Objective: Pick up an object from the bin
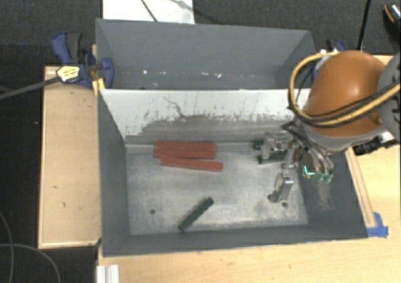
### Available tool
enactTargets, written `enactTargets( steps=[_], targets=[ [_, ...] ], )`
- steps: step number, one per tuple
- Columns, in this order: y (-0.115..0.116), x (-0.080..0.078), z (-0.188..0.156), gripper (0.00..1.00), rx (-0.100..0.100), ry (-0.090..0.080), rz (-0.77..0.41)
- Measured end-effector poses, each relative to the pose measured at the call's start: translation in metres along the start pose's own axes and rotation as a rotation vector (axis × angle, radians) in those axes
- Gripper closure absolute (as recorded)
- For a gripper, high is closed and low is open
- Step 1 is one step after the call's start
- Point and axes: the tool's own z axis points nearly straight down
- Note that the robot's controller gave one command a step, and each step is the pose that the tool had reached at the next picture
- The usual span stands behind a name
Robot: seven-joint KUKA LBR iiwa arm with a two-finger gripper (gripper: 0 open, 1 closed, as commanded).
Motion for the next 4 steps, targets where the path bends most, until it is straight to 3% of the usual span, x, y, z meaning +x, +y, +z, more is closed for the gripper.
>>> enactTargets(
  steps=[1,2,3,4],
  targets=[
    [0.062,-0.045,0.087,0.0,-0.003,-0.002,0.082],
    [0.089,-0.083,0.143,0.0,-0.001,-0.01,-0.088],
    [0.089,-0.084,0.14,1.0,-0.001,-0.014,-0.087],
    [0.089,-0.083,0.142,0.0,0.0,-0.01,-0.088]
  ],
)
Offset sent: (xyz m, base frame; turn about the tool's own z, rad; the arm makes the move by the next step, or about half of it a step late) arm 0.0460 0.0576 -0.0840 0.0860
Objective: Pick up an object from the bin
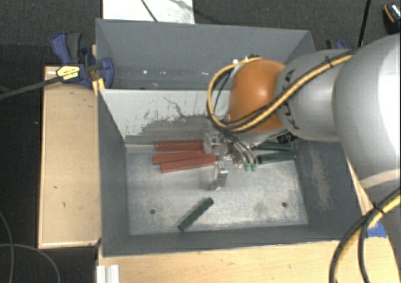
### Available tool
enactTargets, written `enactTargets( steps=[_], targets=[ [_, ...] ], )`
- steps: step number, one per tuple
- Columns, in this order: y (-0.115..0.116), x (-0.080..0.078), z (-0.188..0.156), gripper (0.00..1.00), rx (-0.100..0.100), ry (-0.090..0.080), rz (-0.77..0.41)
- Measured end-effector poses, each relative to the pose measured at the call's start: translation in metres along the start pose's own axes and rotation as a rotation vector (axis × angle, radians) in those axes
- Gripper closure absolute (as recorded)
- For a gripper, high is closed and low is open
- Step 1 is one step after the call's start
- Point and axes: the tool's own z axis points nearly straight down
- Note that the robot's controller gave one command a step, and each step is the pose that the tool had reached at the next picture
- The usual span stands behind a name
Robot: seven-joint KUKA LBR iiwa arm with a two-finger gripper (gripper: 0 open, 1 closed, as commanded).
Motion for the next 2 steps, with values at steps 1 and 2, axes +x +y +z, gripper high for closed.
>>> enactTargets(
  steps=[1,2],
  targets=[
    [0.0003,-0.0022,-0.0028,1.0,-0.001,-0.006,0.0],
    [0.0001,0.0,0.0,0.0,0.0,0.0,-0.001]
  ],
)
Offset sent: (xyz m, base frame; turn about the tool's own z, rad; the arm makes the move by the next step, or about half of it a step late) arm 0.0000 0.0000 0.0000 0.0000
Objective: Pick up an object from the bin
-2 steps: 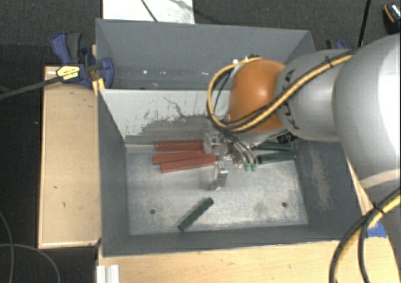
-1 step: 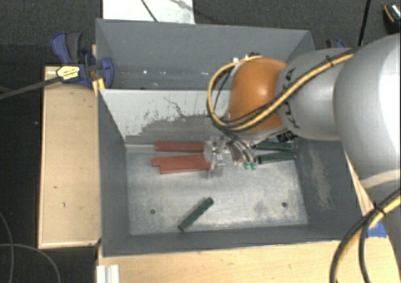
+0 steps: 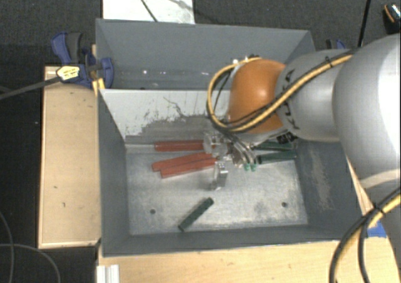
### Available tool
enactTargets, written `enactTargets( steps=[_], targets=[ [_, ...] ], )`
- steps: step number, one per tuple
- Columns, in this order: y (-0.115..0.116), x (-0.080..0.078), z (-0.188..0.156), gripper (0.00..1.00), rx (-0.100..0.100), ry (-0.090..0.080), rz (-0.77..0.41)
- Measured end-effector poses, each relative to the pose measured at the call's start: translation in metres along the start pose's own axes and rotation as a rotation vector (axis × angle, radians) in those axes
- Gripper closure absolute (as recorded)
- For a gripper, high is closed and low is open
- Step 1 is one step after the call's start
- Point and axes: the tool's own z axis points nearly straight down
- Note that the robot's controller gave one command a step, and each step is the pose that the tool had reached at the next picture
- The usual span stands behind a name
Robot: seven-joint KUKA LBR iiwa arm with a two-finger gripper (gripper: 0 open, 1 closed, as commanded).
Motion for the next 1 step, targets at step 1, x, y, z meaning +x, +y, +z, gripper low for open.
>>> enactTargets(
  steps=[1],
  targets=[
    [0.0211,0.0017,0.0013,0.0,0.0,0.001,0.078]
  ],
)
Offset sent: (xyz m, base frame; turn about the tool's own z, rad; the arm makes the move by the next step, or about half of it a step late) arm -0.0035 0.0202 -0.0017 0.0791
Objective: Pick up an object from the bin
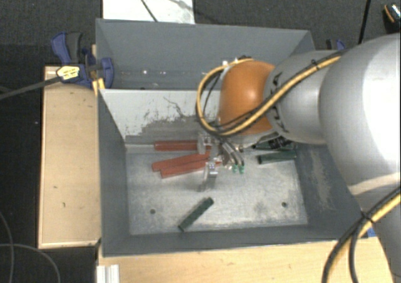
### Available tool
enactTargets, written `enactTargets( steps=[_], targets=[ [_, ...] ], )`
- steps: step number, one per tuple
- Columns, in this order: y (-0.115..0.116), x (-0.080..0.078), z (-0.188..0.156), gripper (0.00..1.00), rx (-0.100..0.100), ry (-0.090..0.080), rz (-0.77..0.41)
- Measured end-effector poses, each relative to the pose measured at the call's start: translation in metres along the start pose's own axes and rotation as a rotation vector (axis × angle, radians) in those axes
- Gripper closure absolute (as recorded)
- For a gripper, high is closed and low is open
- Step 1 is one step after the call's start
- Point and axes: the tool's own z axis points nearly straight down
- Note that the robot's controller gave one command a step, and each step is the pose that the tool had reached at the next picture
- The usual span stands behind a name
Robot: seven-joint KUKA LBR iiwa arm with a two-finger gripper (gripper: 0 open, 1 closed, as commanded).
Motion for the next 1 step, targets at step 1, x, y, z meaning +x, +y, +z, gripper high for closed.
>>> enactTargets(
  steps=[1],
  targets=[
    [0.0121,0.0035,0.0001,0.0,0.001,0.002,0.038]
  ],
)
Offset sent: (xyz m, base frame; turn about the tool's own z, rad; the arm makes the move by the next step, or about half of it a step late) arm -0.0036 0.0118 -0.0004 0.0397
